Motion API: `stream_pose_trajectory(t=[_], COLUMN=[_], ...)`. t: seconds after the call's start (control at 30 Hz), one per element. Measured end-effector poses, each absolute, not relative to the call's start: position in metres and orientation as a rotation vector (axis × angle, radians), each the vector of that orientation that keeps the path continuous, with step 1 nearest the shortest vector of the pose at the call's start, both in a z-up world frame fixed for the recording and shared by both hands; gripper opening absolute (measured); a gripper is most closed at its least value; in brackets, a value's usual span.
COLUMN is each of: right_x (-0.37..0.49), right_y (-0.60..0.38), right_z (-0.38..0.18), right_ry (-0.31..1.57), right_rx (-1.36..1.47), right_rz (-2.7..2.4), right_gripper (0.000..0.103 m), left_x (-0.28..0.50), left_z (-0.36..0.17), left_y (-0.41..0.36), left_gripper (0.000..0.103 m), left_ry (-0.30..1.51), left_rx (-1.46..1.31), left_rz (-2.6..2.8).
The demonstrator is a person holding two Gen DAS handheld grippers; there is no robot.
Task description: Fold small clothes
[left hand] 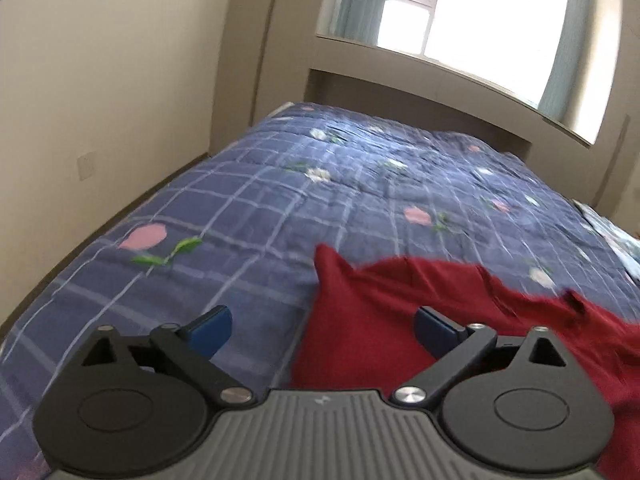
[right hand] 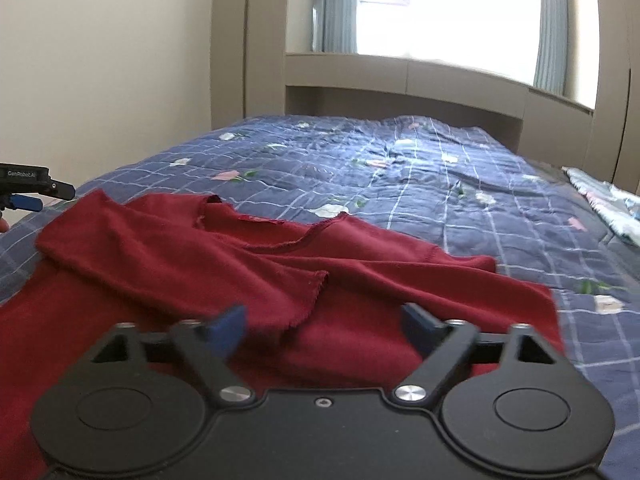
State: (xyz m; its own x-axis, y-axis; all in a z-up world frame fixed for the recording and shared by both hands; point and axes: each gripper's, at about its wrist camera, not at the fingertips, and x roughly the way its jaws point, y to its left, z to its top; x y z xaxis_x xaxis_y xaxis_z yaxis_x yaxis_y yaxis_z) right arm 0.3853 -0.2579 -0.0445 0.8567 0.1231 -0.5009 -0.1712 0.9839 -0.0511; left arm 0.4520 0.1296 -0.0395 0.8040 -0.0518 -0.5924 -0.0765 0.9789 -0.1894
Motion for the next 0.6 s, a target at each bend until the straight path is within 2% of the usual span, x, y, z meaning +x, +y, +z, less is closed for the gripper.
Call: stream_pose_trajectory(t=[0.03,0.3,0.6], right_x=[0.373,0.268,0.172], right_y=[-0.26,-0.257,-0.234], right_z=[-0.041,-0.026,-0.034], right_ry=[0.512,0.502,0.554], right_rx=[-0.102,-0.198,-0.168], right_rz=[0.164,0.173,0.189], right_gripper=[0.102,0.102,0.102], left_x=[0.439,0.333,0.229], left_z=[-0.037,-0.032,-0.038], left_y=[0.129,0.113,0.078], left_gripper=[0.103,0.103,0.103], left_ry=[0.643,0.688,0.71], left_rx=[-0.199,-0.125,0.018], left_rz=[0.0,-0.088,-0.192])
